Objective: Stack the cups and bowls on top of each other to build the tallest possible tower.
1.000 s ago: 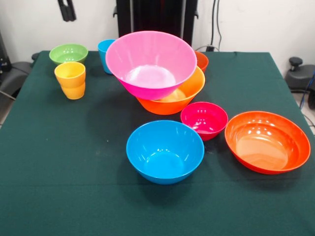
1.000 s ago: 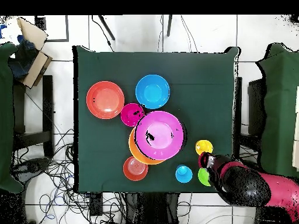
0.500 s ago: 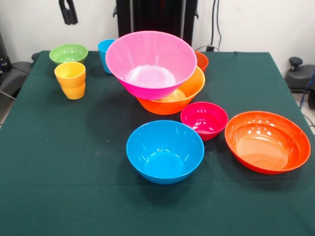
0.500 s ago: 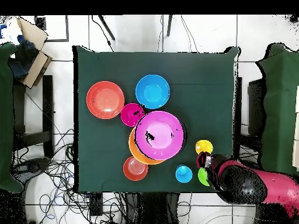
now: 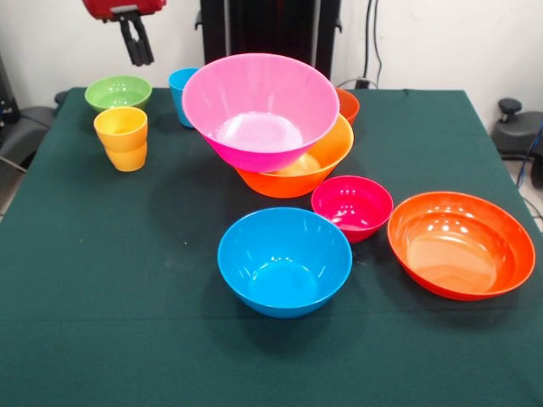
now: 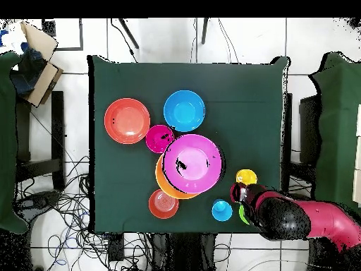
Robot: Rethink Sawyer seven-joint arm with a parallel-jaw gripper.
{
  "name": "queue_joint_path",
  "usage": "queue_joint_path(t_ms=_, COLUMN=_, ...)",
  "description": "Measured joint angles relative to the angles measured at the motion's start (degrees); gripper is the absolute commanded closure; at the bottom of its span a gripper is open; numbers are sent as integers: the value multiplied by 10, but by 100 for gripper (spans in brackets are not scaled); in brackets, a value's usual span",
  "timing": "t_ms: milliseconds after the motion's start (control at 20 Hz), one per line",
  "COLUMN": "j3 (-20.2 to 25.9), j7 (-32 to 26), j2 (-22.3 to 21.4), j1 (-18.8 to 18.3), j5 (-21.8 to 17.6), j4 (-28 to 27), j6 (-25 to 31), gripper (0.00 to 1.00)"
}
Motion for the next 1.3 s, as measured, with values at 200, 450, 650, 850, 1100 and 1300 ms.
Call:
queue_joint_path(t_ms=200, j3=0, j7=0, j2=18, j1=0, j5=-9, j4=-5, j6=0, gripper=100)
queue_joint_path(t_ms=450, j3=0, j7=0, j2=38, j1=0, j5=-16, j4=-12, j6=0, gripper=100)
queue_joint_path(t_ms=650, j3=0, j7=0, j2=53, j1=0, j5=-18, j4=-18, j6=0, gripper=100)
queue_joint_path(t_ms=850, j3=0, j7=0, j2=59, j1=0, j5=-18, j4=-22, j6=0, gripper=100)
queue_joint_path(t_ms=1100, j3=2, j7=0, j2=59, j1=-1, j5=-18, j4=-26, j6=5, gripper=100)
queue_joint_path(t_ms=1300, j3=17, j7=0, j2=48, j1=-12, j5=-14, j4=-28, j6=34, gripper=100)
